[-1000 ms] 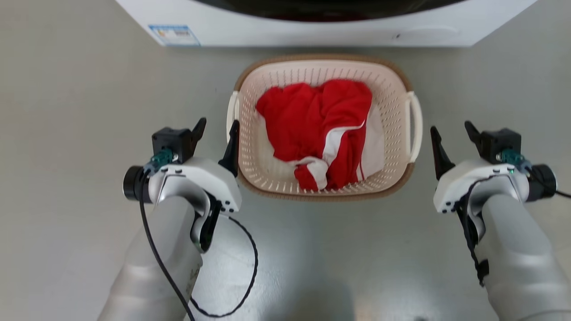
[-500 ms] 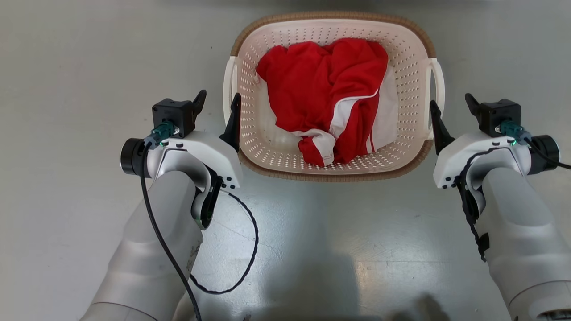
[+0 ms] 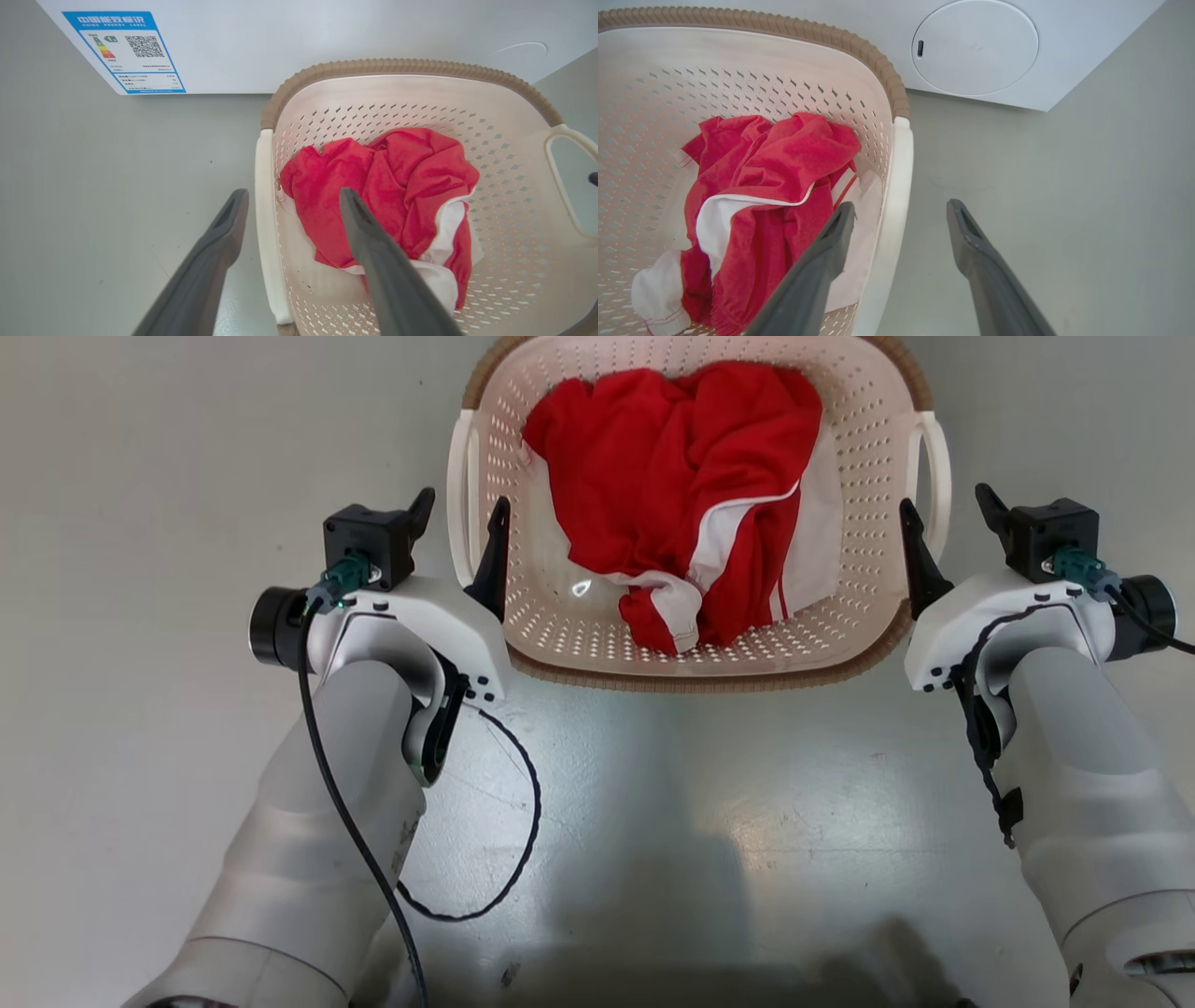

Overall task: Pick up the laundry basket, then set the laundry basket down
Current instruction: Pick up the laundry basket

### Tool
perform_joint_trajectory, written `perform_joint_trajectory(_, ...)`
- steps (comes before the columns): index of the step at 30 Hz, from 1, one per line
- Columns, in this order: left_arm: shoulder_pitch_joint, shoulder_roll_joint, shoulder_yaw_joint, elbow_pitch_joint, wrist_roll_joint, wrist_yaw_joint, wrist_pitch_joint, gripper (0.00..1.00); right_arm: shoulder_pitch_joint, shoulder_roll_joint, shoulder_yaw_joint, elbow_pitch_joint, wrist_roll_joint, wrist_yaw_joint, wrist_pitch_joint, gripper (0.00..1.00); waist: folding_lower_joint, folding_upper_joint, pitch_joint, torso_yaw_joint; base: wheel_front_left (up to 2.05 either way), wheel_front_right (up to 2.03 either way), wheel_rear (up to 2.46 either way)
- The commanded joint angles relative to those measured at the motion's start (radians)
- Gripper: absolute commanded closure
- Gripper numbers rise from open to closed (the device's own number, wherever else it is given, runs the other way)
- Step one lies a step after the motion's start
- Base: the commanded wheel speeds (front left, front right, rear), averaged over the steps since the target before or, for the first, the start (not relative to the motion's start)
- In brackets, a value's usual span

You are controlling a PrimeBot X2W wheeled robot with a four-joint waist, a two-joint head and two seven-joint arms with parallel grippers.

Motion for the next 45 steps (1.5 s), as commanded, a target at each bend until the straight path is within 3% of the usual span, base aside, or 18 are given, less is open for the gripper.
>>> perform_joint_trajectory(1,-0.006,0.02,0.016,-0.003,0.001,0.013,-0.006,0.0,0.006,0.022,0.02,-0.009,-0.016,0.006,-0.013,0.0,0.0,0.0,0.02,-0.001,0.0,0.0,0.0)
perform_joint_trajectory(24,-0.104,0.02,-0.034,0.054,0.001,0.021,-0.006,0.0,-0.046,0.036,0.049,-0.008,0.012,0.006,-0.014,0.0,0.0,0.0,0.109,0.008,0.0,0.0,0.0)
perform_joint_trajectory(45,-0.189,0.02,-0.137,0.191,-0.073,0.026,-0.006,0.0,-0.122,0.036,0.097,0.118,0.083,0.006,-0.014,0.0,0.0,0.0,0.106,-0.013,0.0,0.0,0.0)
